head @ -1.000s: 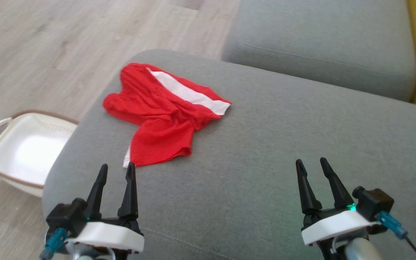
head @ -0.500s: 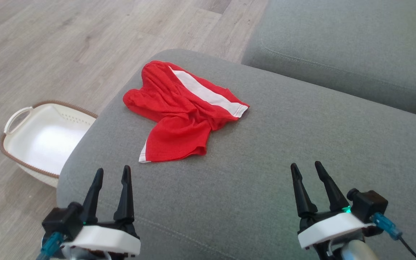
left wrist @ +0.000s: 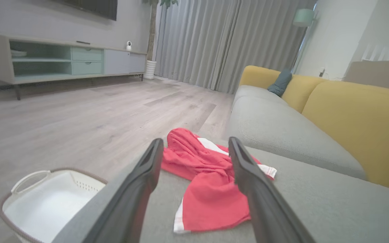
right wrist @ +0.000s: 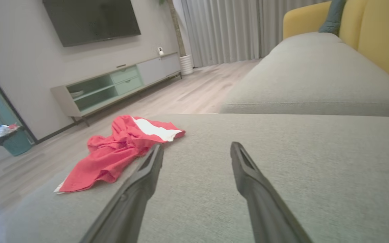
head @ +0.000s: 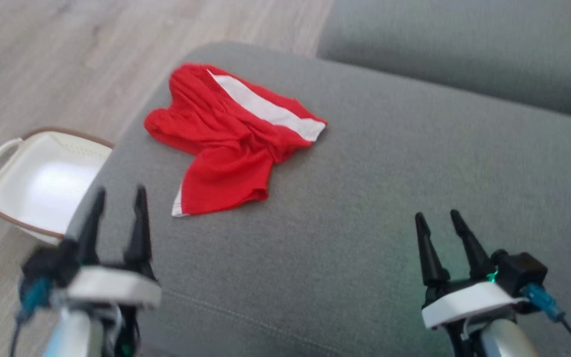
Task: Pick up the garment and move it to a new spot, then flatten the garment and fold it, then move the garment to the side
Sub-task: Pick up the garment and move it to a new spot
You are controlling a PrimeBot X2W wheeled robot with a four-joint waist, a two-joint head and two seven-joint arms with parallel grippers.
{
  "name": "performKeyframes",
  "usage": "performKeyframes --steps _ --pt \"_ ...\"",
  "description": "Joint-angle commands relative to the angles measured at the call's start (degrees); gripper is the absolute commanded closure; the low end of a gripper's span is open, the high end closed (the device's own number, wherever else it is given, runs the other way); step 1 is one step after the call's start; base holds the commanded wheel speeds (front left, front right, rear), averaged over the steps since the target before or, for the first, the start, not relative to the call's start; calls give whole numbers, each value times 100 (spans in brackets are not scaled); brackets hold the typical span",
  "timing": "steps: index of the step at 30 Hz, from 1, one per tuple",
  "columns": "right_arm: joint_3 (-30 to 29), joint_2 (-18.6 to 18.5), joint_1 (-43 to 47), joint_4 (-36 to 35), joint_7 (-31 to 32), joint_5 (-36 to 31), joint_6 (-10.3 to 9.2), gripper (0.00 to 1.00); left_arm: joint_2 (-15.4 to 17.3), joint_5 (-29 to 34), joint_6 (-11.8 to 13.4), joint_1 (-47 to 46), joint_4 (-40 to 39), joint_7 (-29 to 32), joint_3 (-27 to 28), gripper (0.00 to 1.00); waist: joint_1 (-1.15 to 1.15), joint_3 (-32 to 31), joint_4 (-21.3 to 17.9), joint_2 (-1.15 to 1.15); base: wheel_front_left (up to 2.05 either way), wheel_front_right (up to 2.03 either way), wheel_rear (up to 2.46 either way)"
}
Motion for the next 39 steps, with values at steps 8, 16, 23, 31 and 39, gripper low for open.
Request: performKeyframes --steps 8,16,23,31,39 --pt "-284 -27 -677 -556 170 -458 -5 0 653 87 -283 -1865 1128 696 -93 0 0 837 -452 0 0 0 0" --pt "-420 -27 -941 -1045 447 -721 -5 0 1178 -485 -382 -3529 2669 1559 -1041 0 0 1463 -802 0 0 0 0" --pt "-405 -27 -1153 -1419 585 -819 -5 0 1572 -1305 -384 -4572 3613 2192 -1922 0 0 1965 -1165 0 0 0 0" --pt "-442 -27 -1268 -1667 591 -863 -5 0 1916 -2061 -385 -5236 4275 2812 -2517 0 0 2333 -1495 0 0 0 0" --pt "-581 -27 -1304 -1779 600 -890 -5 0 1973 -2676 -385 -5452 4490 3098 -3022 100 0 2449 -1495 0 0 0 0"
